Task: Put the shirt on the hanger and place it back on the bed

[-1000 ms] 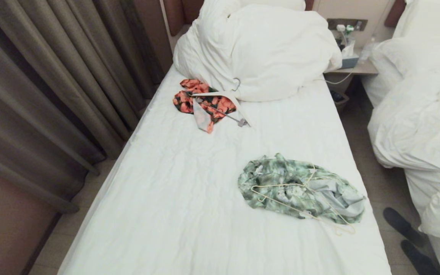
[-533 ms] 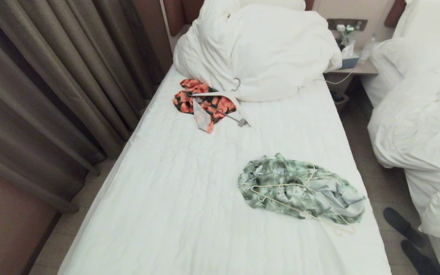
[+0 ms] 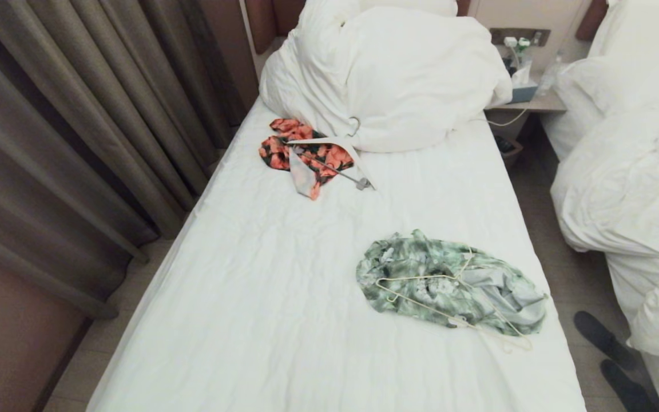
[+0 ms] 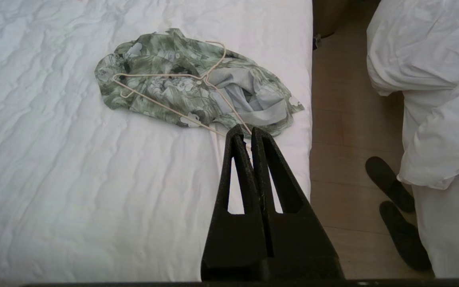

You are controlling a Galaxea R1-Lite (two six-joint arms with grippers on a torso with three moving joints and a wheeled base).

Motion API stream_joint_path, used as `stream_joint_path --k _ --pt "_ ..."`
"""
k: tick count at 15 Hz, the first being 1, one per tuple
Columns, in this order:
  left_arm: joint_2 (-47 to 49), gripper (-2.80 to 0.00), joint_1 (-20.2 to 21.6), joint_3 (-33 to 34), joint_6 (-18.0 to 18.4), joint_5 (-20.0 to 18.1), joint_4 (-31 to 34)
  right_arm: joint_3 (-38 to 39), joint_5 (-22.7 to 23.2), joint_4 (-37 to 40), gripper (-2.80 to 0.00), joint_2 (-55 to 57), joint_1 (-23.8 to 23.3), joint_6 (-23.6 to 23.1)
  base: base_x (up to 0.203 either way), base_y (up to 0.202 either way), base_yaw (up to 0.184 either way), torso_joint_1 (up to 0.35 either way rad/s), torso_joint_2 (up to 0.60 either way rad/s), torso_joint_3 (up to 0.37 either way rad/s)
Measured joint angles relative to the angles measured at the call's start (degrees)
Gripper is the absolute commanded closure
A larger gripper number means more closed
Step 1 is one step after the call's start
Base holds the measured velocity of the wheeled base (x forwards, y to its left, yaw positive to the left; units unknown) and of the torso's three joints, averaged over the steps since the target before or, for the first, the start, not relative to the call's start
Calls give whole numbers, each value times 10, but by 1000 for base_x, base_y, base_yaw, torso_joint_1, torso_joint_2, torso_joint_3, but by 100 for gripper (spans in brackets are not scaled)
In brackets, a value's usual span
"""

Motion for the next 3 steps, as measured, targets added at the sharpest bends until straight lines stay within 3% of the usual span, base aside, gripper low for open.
stream_joint_path --k 3 --pt "0 0 0 0 0 0 0 0 0 0 0 0 0 0 0 0 0 0 0 0"
